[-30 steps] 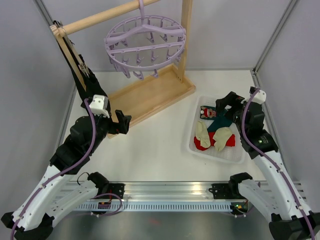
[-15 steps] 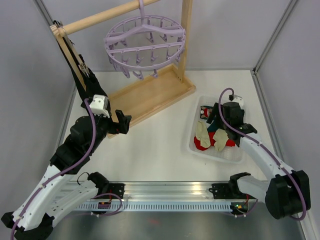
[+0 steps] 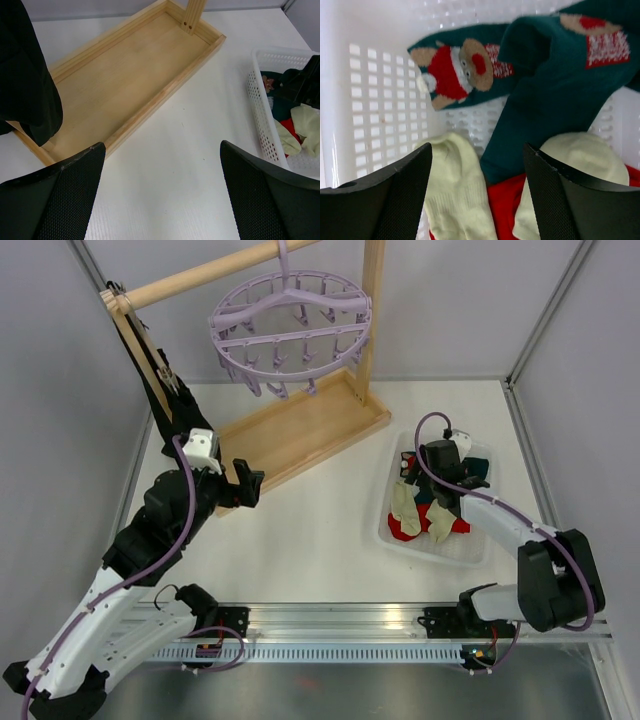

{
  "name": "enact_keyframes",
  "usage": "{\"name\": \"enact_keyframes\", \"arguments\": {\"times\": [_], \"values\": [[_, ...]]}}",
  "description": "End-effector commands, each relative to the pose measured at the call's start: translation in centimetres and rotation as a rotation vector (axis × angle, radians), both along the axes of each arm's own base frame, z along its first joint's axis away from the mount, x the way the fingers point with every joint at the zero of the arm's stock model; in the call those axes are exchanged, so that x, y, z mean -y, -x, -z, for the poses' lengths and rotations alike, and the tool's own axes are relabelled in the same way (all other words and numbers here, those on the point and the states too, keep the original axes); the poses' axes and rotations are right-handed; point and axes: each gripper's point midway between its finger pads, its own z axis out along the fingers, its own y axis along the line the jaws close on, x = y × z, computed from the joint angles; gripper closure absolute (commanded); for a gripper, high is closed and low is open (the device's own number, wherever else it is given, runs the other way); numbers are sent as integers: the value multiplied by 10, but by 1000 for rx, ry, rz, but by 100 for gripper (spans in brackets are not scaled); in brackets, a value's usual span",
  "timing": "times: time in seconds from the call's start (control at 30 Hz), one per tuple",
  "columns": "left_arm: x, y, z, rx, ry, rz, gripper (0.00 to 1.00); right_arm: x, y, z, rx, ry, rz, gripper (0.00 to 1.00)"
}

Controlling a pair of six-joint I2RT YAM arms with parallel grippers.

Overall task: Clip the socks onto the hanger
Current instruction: Pick up the sock from the bin.

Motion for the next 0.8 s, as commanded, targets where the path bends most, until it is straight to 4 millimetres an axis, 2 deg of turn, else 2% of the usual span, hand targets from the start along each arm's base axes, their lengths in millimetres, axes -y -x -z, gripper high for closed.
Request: {"name": "enact_keyframes", "arguments": {"times": [0.0,0.07,0.2,0.23,0.4,0.63,0.77], "values": [[2,-3,-7,25,5,3,0,0,-40,-25,105,7,58,23],[2,-3,-7,25,5,3,0,-4,-48,-25,120,7,49,26],[3,-4,-6,23,0,5,0,-6,-56,-9,97,34,22,32],[3,-3,-6,24,-1,7,0,-9,-63,-13,127,27,19,33],[4,-4,-5,19,-5,10,0,-15,-72,-2,122,30,-15,33],[5,-5,-3,12,-9,12,0,-22,-82,0,140,17,-36,33],[5,-5,-2,11,-10,13,0,-22,-85,14,106,33,-35,35]]}}
